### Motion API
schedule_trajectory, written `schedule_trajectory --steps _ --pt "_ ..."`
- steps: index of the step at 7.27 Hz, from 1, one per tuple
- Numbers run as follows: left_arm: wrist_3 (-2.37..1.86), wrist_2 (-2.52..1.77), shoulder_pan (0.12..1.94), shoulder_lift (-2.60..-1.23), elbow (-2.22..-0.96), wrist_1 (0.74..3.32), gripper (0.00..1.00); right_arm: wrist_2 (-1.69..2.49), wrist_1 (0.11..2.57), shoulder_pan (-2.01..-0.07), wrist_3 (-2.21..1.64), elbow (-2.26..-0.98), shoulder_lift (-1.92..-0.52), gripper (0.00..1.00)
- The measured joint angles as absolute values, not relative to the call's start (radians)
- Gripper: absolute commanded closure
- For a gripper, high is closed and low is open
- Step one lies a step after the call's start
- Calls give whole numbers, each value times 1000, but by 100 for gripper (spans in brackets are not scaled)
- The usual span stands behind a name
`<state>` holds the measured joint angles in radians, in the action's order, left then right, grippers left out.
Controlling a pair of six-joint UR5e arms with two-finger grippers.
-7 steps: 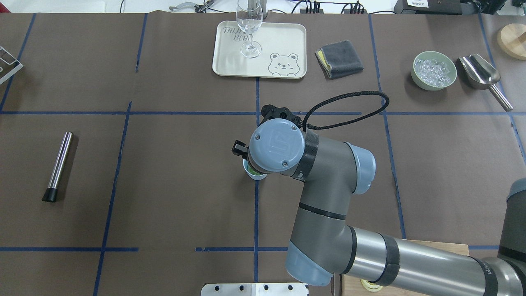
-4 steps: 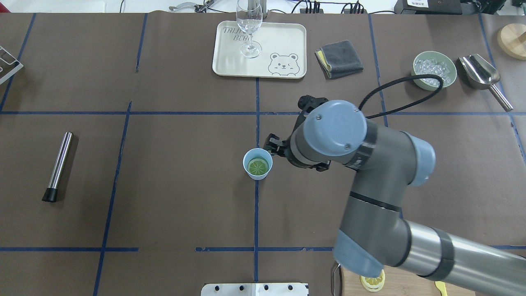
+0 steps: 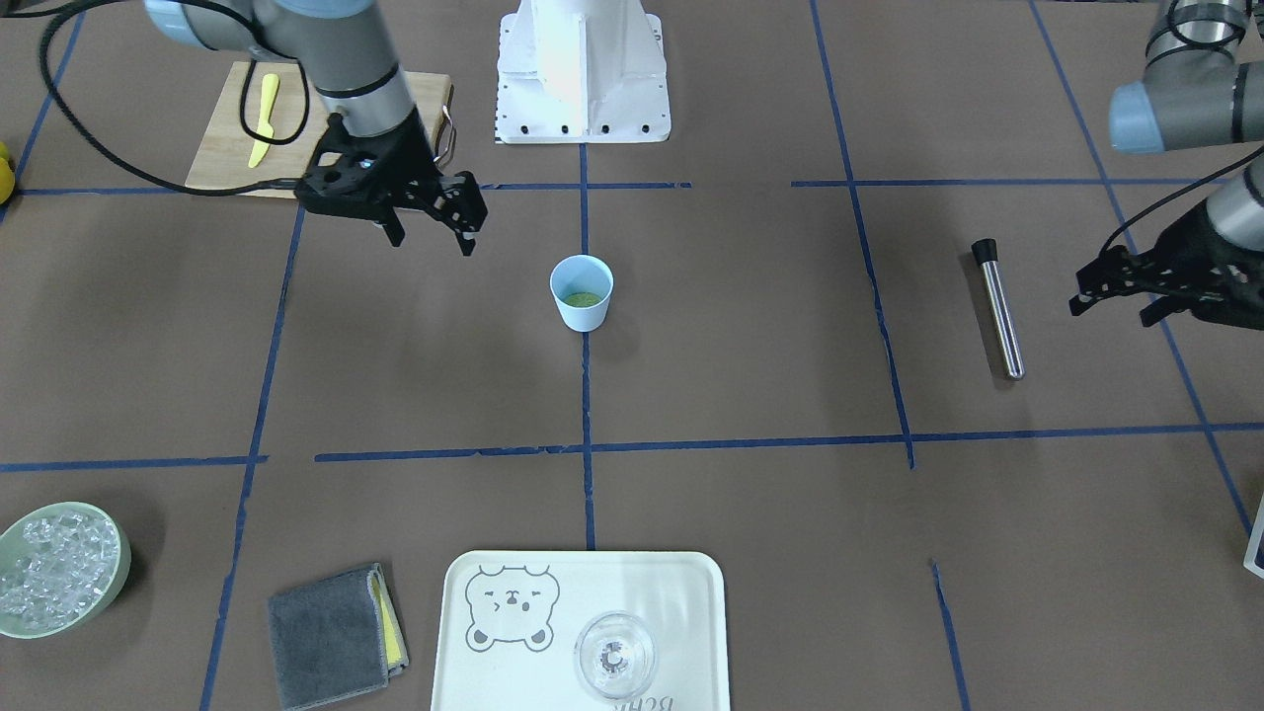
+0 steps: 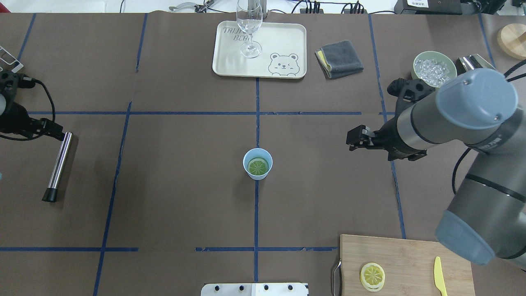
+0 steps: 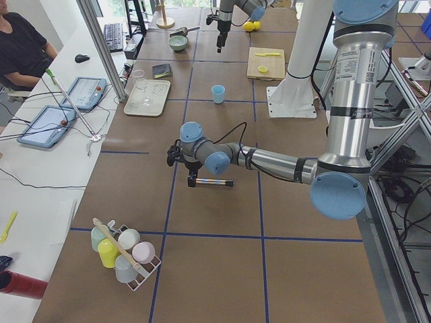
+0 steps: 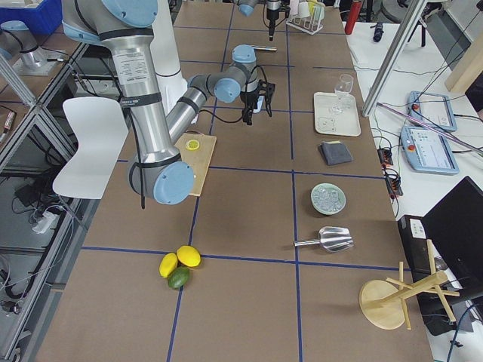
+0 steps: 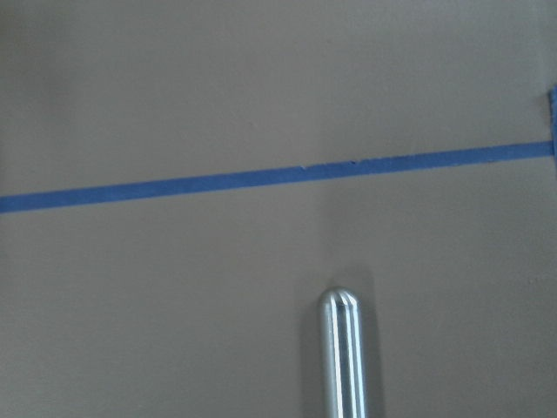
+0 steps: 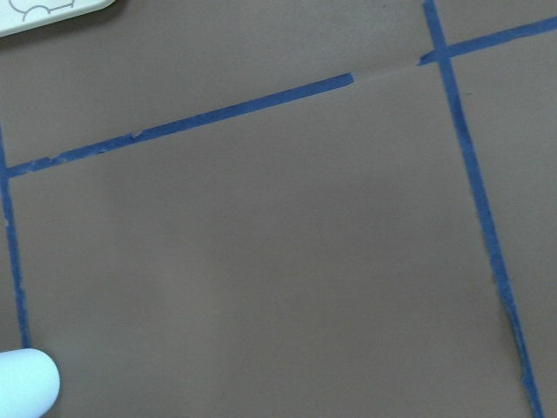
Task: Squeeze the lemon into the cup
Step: 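Withdraw the right gripper from the cup while the left gripper reaches the silver muddler, then grasp the silver muddler with the left gripper and lift it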
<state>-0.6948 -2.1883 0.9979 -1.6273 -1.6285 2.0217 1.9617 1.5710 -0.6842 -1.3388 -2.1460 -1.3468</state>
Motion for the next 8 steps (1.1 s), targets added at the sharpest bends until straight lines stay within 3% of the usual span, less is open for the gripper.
schedule_trajectory --steps 4,6,8 --pt "-716 -2157 941 -1655 -1562 2026 17 1983 1571 -716 -1274 -2161 -1396 0" --pt "-711 -2157 937 -1657 -1560 2026 33 1983 1571 -716 -1272 -2161 -1396 0" --pt "-709 -2157 934 -1660 -1558 2026 33 1985 1571 -716 -1272 -2160 -1395 0"
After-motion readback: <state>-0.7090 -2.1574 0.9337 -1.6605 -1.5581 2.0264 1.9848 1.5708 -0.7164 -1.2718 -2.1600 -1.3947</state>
